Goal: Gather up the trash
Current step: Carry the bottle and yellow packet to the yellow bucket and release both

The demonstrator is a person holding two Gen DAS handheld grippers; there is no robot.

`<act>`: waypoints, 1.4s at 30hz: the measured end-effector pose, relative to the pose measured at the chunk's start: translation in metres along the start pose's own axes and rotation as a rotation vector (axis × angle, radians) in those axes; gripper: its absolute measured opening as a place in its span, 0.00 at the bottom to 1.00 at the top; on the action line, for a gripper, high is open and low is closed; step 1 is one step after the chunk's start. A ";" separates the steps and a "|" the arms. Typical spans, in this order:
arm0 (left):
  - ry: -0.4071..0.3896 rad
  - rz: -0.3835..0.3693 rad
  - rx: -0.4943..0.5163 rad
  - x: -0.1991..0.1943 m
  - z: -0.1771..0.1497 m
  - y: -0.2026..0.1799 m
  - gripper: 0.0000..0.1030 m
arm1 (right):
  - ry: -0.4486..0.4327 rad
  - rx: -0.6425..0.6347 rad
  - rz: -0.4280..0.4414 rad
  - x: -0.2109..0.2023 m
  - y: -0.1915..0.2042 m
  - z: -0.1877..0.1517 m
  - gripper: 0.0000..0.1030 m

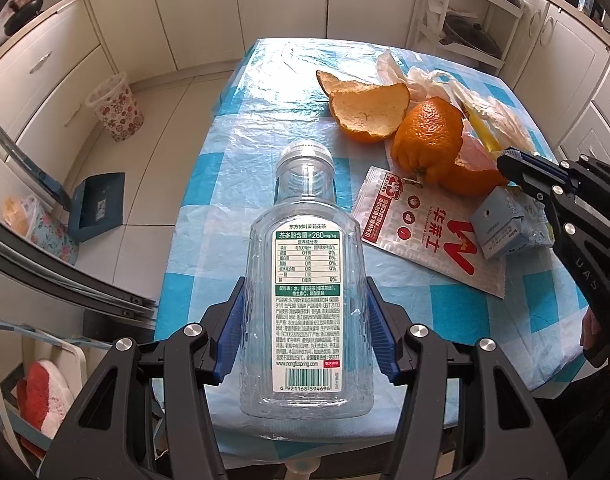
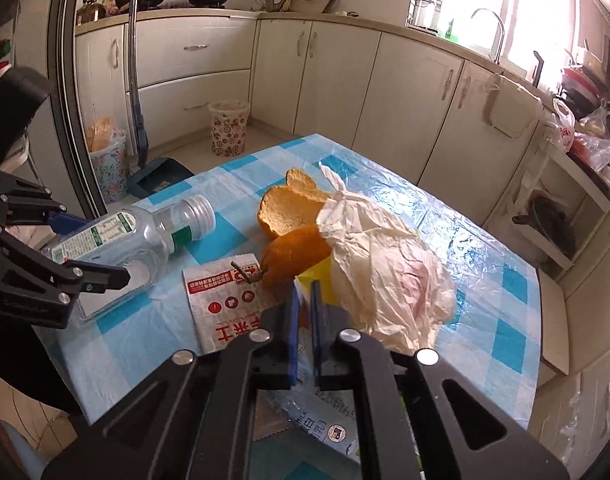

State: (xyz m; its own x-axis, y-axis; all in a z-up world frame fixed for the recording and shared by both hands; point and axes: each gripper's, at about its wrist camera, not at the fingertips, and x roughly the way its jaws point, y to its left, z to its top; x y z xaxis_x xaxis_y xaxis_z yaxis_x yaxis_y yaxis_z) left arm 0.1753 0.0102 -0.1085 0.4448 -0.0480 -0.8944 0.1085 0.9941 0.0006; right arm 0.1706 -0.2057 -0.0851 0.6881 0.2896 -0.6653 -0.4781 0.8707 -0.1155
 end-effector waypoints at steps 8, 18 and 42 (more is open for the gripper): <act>-0.048 -0.005 0.004 -0.008 0.001 -0.007 0.50 | -0.199 0.483 0.323 -0.049 -0.083 -0.005 0.02; -0.167 -0.143 -0.041 -0.034 0.006 -0.008 0.50 | -0.398 0.762 0.724 -0.087 -0.122 -0.023 0.02; -0.433 -0.454 0.259 -0.132 -0.006 -0.174 0.50 | -0.623 0.955 0.440 -0.234 -0.216 -0.141 0.02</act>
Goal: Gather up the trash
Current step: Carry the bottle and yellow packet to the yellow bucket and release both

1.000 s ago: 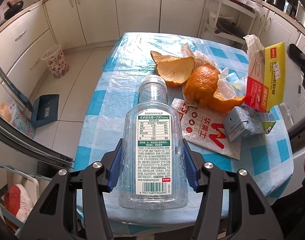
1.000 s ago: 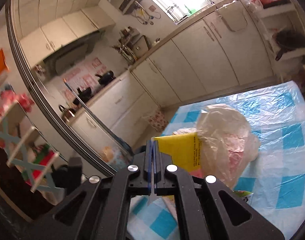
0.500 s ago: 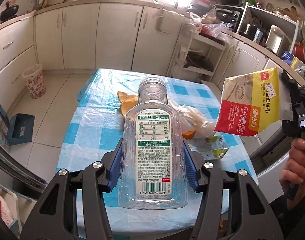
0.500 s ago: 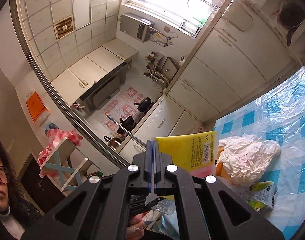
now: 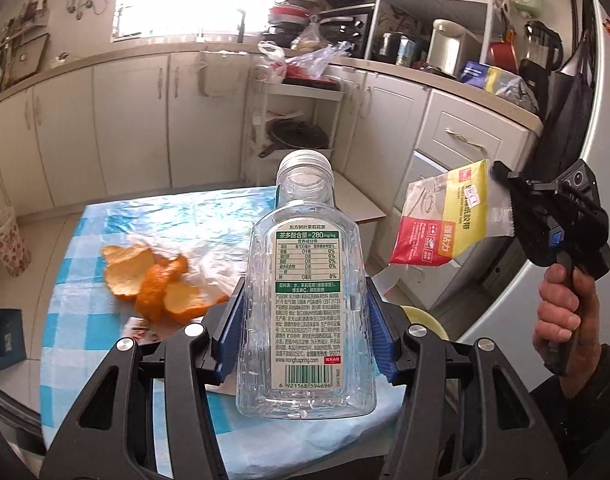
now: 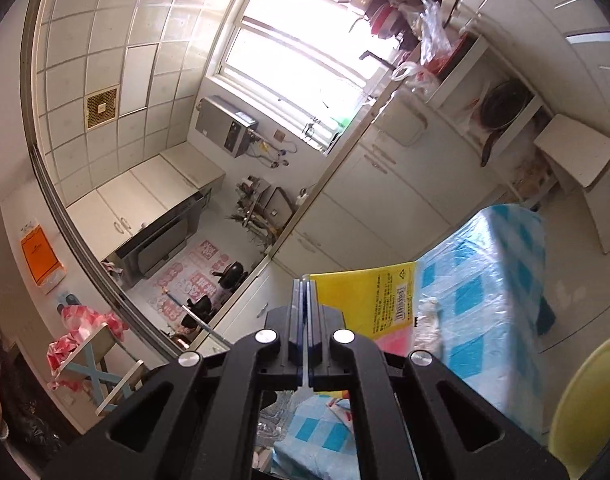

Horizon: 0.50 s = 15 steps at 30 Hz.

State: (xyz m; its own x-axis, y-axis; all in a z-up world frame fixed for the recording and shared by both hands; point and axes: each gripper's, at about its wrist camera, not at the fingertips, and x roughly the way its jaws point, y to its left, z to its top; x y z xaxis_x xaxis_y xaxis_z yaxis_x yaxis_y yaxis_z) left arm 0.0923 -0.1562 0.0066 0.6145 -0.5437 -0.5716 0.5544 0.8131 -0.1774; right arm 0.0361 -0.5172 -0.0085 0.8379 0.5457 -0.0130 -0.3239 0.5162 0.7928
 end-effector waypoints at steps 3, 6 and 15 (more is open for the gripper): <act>0.037 -0.051 0.022 0.023 -0.001 -0.034 0.50 | -0.024 0.009 -0.092 -0.026 -0.015 0.001 0.02; 0.087 -0.099 0.041 0.049 -0.008 -0.067 0.50 | -0.036 0.055 -0.190 -0.051 -0.043 0.000 0.02; 0.249 -0.165 0.027 0.142 -0.039 -0.141 0.50 | -0.018 0.252 -0.410 -0.078 -0.124 -0.008 0.02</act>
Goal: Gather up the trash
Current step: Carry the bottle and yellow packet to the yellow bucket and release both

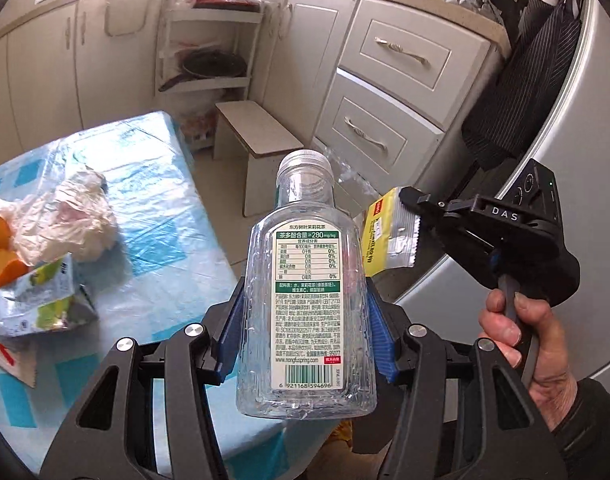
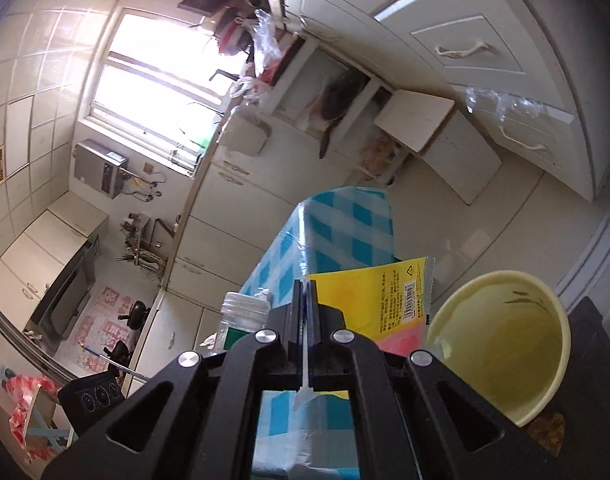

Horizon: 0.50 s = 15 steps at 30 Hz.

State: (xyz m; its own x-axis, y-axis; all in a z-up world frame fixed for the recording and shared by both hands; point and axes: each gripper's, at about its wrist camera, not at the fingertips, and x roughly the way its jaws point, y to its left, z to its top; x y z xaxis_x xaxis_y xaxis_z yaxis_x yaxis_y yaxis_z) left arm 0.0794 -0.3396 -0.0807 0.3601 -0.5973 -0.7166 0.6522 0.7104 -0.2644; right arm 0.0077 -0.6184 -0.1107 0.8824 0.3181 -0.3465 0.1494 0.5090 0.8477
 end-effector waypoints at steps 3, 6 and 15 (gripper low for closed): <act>0.044 0.008 -0.015 0.027 -0.001 -0.010 0.50 | 0.039 0.006 -0.066 0.013 -0.013 -0.001 0.02; 0.084 0.032 -0.018 0.052 -0.004 -0.019 0.50 | 0.090 0.040 -0.163 0.026 -0.031 -0.004 0.02; 0.189 0.102 0.011 0.108 -0.015 -0.044 0.51 | 0.017 0.078 -0.282 0.001 -0.034 0.005 0.53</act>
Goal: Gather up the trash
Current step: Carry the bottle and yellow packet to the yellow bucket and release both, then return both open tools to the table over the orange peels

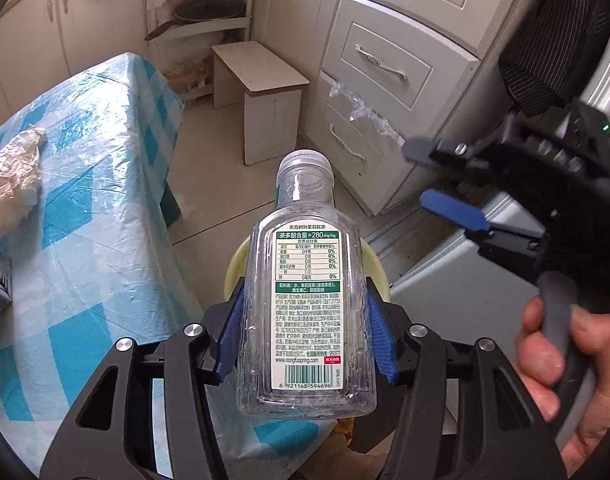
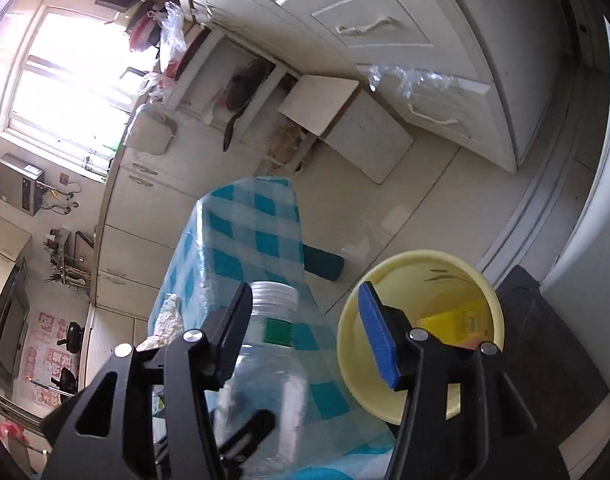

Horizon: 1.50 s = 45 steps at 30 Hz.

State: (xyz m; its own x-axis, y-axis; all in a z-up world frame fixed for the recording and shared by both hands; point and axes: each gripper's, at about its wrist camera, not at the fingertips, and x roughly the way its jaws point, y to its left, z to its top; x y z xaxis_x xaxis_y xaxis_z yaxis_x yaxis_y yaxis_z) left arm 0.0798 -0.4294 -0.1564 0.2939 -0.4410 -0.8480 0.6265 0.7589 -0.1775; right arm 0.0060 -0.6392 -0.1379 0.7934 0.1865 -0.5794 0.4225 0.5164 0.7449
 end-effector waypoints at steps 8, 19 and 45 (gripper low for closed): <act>0.024 0.036 0.041 0.022 0.002 -0.018 0.55 | -0.089 -0.128 0.054 -0.022 0.042 0.004 0.62; 0.009 0.036 0.057 0.009 0.002 -0.026 0.63 | -0.108 -0.163 0.117 -0.031 0.069 0.003 0.65; -0.134 0.297 -0.232 -0.157 -0.059 0.165 0.79 | 0.050 -0.341 0.161 0.018 0.144 -0.051 0.68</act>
State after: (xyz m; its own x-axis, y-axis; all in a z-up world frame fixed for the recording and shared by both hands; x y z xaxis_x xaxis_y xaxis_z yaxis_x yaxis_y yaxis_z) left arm 0.0946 -0.2065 -0.0824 0.5386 -0.2329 -0.8097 0.3246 0.9442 -0.0557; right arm 0.0587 -0.5189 -0.0584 0.8120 0.3243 -0.4852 0.1170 0.7240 0.6798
